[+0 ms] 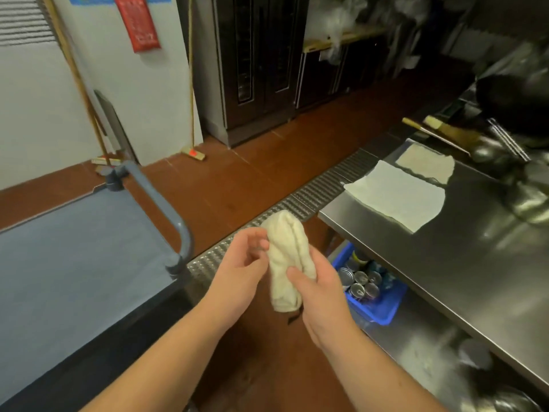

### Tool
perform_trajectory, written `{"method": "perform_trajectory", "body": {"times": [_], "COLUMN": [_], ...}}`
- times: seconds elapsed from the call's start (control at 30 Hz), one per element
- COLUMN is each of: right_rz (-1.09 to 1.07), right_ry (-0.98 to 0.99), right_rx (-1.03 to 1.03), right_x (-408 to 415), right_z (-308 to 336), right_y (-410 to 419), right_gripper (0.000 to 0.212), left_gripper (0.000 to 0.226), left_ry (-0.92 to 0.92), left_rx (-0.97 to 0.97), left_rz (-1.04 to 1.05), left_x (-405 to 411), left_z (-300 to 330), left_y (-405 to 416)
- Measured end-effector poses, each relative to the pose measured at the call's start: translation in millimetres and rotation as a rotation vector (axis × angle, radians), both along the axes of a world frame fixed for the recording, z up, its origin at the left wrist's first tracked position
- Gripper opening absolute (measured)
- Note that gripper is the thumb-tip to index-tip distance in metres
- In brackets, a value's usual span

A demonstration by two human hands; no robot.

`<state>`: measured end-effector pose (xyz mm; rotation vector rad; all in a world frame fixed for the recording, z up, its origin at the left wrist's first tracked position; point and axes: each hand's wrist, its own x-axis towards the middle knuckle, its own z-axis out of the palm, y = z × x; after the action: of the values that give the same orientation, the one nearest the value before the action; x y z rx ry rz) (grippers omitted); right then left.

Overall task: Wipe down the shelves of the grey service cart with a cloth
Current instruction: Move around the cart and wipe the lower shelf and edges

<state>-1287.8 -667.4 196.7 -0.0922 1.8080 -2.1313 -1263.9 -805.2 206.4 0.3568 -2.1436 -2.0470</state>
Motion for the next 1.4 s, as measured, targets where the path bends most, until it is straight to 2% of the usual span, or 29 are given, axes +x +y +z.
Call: {"method": "perform_trajectory", "body": {"times": [0.17,0.3,0.43,0.57,0.93,1.17,1.4], "right_rz": [0.042,0.124,0.183,0.145,0.036,0.178,0.365], "right_ry": [-0.031,-0.040,-0.140,-0.257,-0.354,-0.377,-0.409], "right_rx": [-0.040,-0.038,-0.079,-0.102,-0.104,-0.127,-0.090], "right_x": [-69,-125,-181,-237,-408,-542,-630], "right_z": [12,21,23,25,19,27,24], "right_y": [-11,-48,-94,-130,-157,-215,-320], "right_gripper": [0.043,0.044,0.041,0.039,0.040,0.044,0.035], "left_gripper": [0.048,0.052,0.049,0.046,0.040,0.041,0.039], "left_ry": [0.072,0.092,0.078,0.044,0.000,0.048,0.079], "left_rx": [0.095,0.132,0.190,0.236,0.435,0.297,0.366], "left_rz": [0.053,0.105,0.145,0.184,0.295,0.420,0.614], "left_x": [-51,-92,-135,-186,-332,-446,-503], "left_z": [17,19,13,13,-4,5,5], "left_y": [-19,-61,-113,-166,-229,-283,-347]}}
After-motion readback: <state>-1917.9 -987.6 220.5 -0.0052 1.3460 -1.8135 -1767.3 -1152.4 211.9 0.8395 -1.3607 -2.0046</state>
